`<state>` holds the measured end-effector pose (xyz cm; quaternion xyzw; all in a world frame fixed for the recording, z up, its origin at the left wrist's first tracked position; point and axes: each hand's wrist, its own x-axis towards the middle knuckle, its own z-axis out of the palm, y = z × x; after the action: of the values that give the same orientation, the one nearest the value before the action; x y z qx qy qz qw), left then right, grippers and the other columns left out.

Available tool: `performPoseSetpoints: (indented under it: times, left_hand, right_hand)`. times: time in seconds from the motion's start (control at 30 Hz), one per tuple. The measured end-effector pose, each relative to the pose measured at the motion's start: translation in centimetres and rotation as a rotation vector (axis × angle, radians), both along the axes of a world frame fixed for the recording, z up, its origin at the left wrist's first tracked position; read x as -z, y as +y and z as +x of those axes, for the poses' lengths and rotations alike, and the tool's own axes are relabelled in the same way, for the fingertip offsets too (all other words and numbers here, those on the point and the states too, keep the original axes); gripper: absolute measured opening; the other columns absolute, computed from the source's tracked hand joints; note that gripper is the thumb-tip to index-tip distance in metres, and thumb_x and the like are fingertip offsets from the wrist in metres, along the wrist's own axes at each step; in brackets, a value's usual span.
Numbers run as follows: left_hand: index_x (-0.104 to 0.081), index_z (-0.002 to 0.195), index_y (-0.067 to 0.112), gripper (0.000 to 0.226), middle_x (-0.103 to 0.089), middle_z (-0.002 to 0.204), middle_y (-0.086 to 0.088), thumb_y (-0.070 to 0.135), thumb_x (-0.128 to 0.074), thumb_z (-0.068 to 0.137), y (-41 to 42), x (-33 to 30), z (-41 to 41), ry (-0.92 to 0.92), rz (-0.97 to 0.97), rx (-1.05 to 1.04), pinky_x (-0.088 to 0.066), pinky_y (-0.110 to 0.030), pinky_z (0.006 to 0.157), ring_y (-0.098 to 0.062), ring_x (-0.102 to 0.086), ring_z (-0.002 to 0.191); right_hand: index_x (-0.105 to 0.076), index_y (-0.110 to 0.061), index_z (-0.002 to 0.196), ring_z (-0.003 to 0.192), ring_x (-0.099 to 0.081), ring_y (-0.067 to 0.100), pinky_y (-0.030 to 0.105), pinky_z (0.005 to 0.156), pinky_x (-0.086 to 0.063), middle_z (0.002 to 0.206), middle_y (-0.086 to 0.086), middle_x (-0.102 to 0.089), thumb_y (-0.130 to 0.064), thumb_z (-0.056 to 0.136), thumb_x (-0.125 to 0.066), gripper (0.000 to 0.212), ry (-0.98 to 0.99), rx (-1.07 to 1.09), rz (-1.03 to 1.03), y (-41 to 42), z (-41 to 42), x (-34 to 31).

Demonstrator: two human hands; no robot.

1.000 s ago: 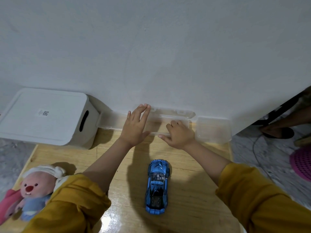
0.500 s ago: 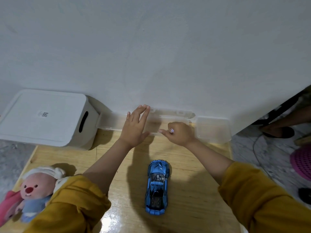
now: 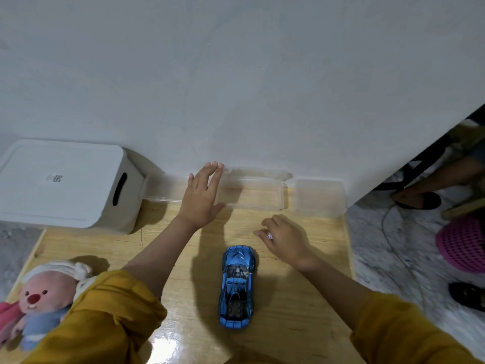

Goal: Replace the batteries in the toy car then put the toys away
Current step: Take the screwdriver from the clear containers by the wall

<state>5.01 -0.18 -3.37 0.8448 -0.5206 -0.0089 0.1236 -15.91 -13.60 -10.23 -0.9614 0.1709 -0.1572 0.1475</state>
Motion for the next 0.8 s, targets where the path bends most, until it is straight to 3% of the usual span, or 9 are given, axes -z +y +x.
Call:
performPoseSetpoints:
  times: [0.1,0.2,0.53,0.67,0.8]
  left_hand:
    - [-0.025,0.146,0.005,0.101,-0.036,0.144,-0.019,0.031,-0.083,0.066,0.0,0.0,0.0,0.001,0.002,0.000,-0.033,-0.065,0.098,-0.036,-0.030,0.137]
    - [-0.024,0.146,0.006,0.101,-0.036,0.144,-0.019,0.031,-0.083,0.067,0.0,0.1,0.0,-0.006,-0.005,-0.004,-0.032,-0.064,0.099,-0.036,-0.030,0.137]
    - [-0.022,0.146,0.007,0.102,-0.035,0.144,-0.019,0.030,-0.083,0.067,0.0,0.2,-0.1,-0.008,-0.020,-0.003,-0.031,-0.064,0.100,-0.035,-0.029,0.137]
    - [-0.022,0.145,0.007,0.102,-0.035,0.143,-0.019,0.029,-0.084,0.067,0.1,0.4,-0.2,-0.009,-0.041,-0.001,-0.032,-0.065,0.099,-0.035,-0.030,0.137]
    - [-0.023,0.145,0.006,0.100,-0.035,0.143,-0.019,0.027,-0.083,0.068,0.2,0.8,-0.3,-0.016,-0.075,-0.005,-0.033,-0.065,0.098,-0.035,-0.030,0.136]
  right_hand:
    - [-0.068,-0.015,0.093,0.078,-0.061,0.020,0.032,0.068,-0.053,0.084,0.000,-0.064,-0.055,0.089,-0.039,0.049,0.051,0.006,-0.101,0.2,-1.1,1.2]
    - [-0.066,-0.019,0.099,0.090,-0.057,0.021,0.037,0.081,-0.049,0.092,-0.001,-0.062,-0.063,0.085,-0.040,0.053,0.085,0.087,-0.070,0.4,-1.2,1.4]
    - [-0.066,-0.023,0.099,0.093,-0.058,0.020,0.035,0.085,-0.042,0.096,-0.003,-0.062,-0.066,0.084,-0.040,0.052,0.135,0.114,-0.143,0.8,-1.4,0.7]
    - [-0.068,-0.022,0.097,0.092,-0.056,0.019,0.032,0.085,-0.029,0.097,-0.003,-0.063,-0.062,0.083,-0.045,0.048,0.025,0.107,-0.162,0.9,-1.5,-0.1]
    - [-0.063,-0.016,0.102,0.097,-0.050,0.021,0.034,0.085,-0.037,0.101,0.005,-0.062,-0.044,0.087,-0.056,0.032,-0.274,0.098,-0.106,0.0,0.0,-2.5]
